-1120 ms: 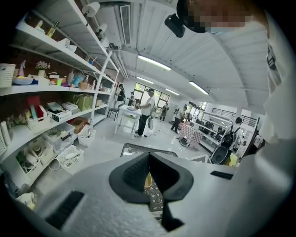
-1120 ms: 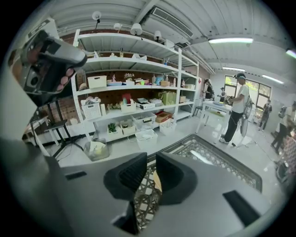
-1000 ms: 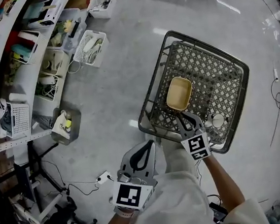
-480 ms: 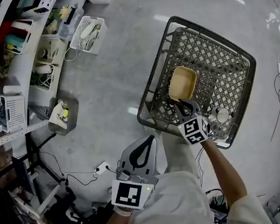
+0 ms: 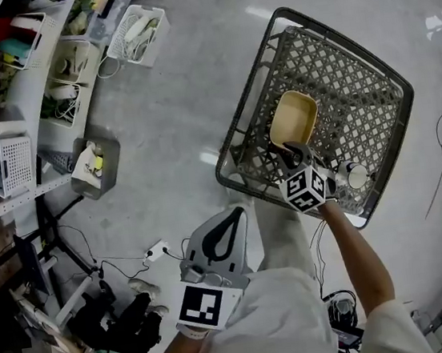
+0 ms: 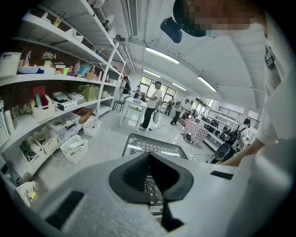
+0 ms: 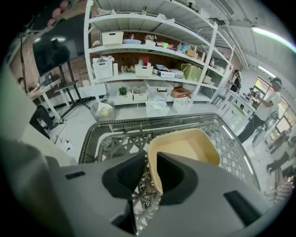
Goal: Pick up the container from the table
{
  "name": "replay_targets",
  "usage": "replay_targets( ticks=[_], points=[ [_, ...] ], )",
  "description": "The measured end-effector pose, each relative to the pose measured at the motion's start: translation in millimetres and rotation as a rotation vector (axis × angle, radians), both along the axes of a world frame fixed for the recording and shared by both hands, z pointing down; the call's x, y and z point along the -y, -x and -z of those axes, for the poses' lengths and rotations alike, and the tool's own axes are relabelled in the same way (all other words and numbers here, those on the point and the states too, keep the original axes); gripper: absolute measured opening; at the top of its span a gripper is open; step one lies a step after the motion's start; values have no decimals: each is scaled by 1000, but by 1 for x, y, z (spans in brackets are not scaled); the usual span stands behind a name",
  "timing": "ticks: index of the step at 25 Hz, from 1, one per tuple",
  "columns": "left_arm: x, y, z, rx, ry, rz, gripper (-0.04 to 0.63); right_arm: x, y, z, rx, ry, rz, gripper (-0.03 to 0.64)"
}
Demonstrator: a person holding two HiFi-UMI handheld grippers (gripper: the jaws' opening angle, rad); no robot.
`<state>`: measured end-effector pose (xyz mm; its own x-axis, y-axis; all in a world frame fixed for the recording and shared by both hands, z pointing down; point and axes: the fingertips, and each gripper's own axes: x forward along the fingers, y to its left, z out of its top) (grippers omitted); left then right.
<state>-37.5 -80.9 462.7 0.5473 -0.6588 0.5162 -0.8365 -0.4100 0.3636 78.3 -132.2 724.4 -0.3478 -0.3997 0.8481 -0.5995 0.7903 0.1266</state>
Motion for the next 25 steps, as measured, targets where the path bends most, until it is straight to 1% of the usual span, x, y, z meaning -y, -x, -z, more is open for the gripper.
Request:
replay_targets(
  ticks=[5, 10, 11, 16, 20, 25],
  points=[
    [0, -1, -4, 0, 4, -2, 23, -2, -2, -18, -65, 14, 46, 79],
    [-3, 0, -7, 4, 8, -4, 23, 1, -4, -26, -98, 6, 55, 32],
    [-4, 0, -7, 4, 8, -5, 23, 2, -4, -26, -99, 6, 55, 31],
    [-8, -1, -4, 7, 3, -10, 23, 3, -6, -22, -86, 1, 36, 28],
    [-9, -2, -1, 7, -8, -14, 23, 6, -6, -14, -44, -16, 13, 26],
    [-12, -3, 5, 7, -22, -23, 23, 3, -6, 0, -16, -37, -8, 26]
  ],
)
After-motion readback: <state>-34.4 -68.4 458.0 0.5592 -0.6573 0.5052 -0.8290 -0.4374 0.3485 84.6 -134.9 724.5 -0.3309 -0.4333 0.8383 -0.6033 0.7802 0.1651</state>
